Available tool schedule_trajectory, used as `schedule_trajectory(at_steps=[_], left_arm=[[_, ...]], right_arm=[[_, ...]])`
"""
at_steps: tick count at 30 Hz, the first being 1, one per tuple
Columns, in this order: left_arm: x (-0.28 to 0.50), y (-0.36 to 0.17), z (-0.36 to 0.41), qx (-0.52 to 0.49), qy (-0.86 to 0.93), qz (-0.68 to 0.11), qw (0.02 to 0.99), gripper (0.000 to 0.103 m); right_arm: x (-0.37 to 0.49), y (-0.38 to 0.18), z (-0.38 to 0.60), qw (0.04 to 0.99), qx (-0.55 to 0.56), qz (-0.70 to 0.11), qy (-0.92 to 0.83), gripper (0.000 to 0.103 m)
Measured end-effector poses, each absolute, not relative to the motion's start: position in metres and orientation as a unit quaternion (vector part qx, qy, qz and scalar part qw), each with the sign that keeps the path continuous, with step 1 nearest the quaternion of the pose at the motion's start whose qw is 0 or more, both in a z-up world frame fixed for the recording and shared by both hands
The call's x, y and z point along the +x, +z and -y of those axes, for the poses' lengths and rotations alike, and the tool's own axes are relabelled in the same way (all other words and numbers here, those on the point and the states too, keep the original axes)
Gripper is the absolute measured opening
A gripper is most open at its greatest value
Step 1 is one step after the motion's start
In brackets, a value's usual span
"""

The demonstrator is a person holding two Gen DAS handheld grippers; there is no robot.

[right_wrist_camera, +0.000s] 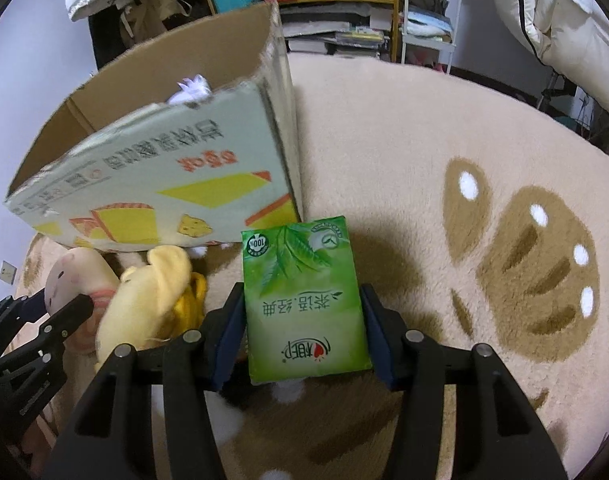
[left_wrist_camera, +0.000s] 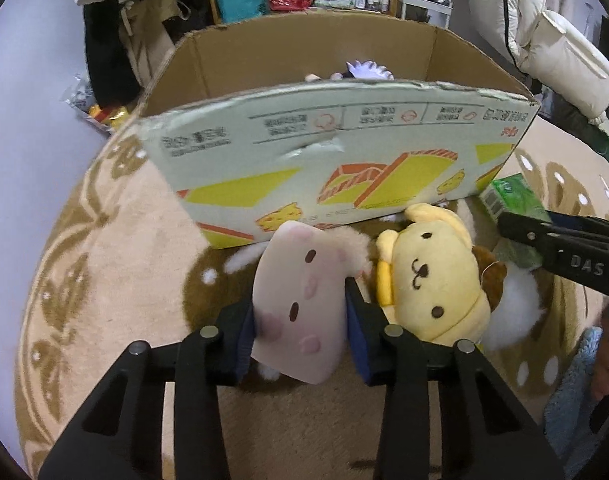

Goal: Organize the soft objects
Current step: 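Grasp the pink square plush with left tool while right tool grasps the green tissue pack, then carry the pink plush and green tissue pack into the box and release both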

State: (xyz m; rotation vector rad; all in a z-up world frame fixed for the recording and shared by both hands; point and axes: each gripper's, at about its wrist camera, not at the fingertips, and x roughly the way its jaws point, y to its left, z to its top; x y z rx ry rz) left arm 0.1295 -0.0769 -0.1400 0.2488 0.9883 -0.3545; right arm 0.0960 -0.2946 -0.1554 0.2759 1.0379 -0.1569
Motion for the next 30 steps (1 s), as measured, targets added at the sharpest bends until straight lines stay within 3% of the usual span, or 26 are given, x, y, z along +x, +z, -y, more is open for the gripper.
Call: schedule_trajectory(at_steps=[18, 30], left_arm=[[0.084, -0.047, 0.036, 0.091, -0.104, -0.34, 0.93, 0.038], [0.075, 0.002, 0.039, 0.091, -0.094, -0.289, 0.948, 0.036]], right_arm=[[0.034, -0.059, 0.262, 0.927, 0.103, -0.359, -0.043, 0.058], [0.046, -0.008, 0.25, 0.956, 0.048, -0.288, -0.035, 0.058]])
